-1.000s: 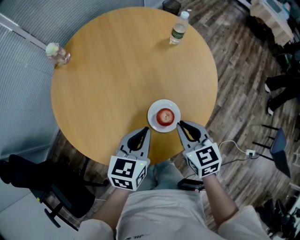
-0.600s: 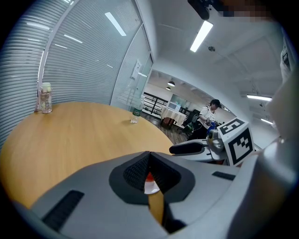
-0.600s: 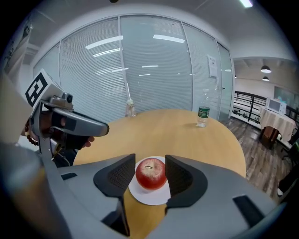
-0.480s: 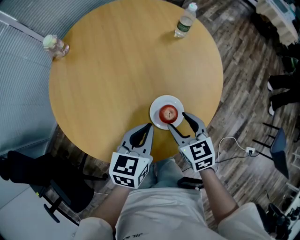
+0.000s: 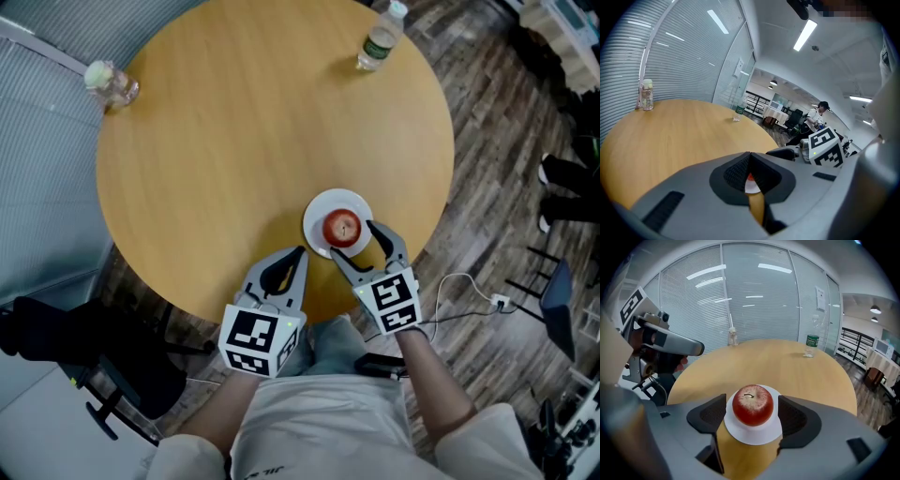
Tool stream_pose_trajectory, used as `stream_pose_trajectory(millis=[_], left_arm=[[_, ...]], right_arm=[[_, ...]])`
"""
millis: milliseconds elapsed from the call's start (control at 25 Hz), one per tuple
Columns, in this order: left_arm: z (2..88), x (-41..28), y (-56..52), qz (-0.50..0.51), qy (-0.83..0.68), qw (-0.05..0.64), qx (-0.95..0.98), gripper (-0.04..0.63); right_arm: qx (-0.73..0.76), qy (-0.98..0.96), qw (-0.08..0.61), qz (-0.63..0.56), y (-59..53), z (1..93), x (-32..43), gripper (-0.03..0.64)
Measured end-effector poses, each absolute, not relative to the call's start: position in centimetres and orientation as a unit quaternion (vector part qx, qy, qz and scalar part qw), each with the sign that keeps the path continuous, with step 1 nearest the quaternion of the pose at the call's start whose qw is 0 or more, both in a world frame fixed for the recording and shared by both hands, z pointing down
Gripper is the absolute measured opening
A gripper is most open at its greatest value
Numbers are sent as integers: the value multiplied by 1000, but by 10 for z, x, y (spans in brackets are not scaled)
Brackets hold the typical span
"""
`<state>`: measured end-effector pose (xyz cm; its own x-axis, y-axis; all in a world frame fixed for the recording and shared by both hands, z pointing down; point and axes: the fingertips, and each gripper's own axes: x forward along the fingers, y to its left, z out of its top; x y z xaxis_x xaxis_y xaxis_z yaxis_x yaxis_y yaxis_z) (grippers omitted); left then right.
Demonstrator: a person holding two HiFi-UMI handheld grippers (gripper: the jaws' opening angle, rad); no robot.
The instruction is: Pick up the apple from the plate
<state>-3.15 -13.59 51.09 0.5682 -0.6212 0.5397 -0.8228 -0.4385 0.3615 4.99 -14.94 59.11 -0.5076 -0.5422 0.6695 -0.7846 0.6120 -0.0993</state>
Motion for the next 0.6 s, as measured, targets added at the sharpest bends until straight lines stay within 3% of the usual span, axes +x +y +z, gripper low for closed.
stream_pose_trajectory(millis=[600], left_arm=[[521,-47,-135,174,-452,318,815,3]], right_arm=[[391,-838,321,206,-157,615,42,373]])
